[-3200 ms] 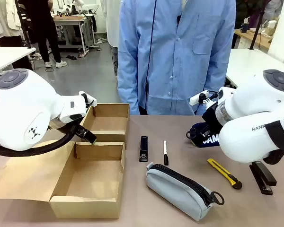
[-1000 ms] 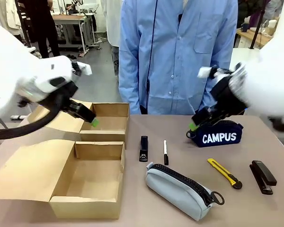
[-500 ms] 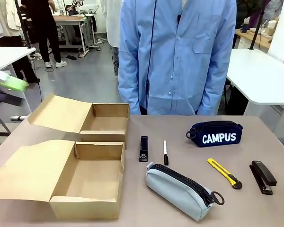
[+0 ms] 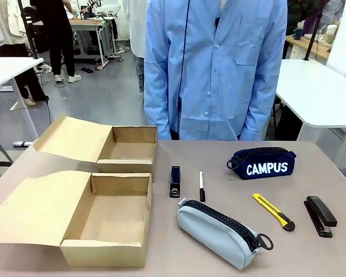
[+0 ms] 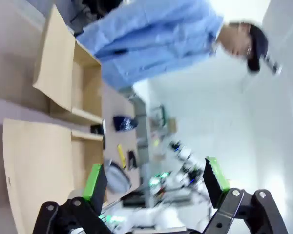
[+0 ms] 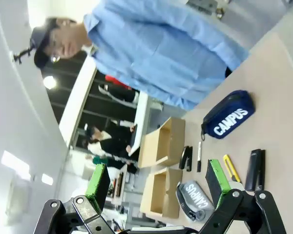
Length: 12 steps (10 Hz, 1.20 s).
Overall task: Place items inside the box.
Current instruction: Pick up a Pencil pouch or Stapler and place it inside the Mailer Box closest to the robot.
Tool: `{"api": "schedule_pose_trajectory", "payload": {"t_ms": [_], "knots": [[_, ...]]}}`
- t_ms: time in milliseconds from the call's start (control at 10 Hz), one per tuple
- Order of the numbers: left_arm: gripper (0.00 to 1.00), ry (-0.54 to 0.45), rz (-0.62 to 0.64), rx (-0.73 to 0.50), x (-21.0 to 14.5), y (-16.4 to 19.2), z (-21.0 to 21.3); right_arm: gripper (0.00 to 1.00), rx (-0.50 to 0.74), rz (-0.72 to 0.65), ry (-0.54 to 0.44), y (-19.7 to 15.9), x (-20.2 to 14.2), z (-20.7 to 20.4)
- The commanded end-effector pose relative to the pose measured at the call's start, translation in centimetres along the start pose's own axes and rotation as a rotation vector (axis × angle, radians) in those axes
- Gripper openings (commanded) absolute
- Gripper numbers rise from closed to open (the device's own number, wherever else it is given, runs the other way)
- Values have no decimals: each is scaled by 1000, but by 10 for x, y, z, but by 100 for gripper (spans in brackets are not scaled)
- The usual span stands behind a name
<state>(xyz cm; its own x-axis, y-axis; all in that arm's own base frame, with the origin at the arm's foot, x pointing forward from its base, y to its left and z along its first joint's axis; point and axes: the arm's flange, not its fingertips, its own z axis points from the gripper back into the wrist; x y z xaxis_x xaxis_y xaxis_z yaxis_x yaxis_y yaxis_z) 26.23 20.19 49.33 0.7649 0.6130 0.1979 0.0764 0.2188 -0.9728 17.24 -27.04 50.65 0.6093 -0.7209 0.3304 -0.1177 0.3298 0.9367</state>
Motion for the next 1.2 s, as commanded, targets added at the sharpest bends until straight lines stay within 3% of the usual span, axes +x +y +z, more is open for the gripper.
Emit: {"api": "schedule_pose_trajectory", "payload": {"t_ms": [0,100,500,1000,1100], "knots": [[100,-110,46,-30,-80,16,-99,100,-94,31,-56,-24,-65,-49],[100,0,0,0,0,0,0,100,0,0,0,0,0,0],[100,0,0,0,0,0,0,100,-17,-25,1,-7,0,-1],[100,0,0,0,0,0,0,100,-352,232,257,41,-44,-128],[100,0,0,0,0,0,0,100,-370,225,248,39,-33,-118]]}}
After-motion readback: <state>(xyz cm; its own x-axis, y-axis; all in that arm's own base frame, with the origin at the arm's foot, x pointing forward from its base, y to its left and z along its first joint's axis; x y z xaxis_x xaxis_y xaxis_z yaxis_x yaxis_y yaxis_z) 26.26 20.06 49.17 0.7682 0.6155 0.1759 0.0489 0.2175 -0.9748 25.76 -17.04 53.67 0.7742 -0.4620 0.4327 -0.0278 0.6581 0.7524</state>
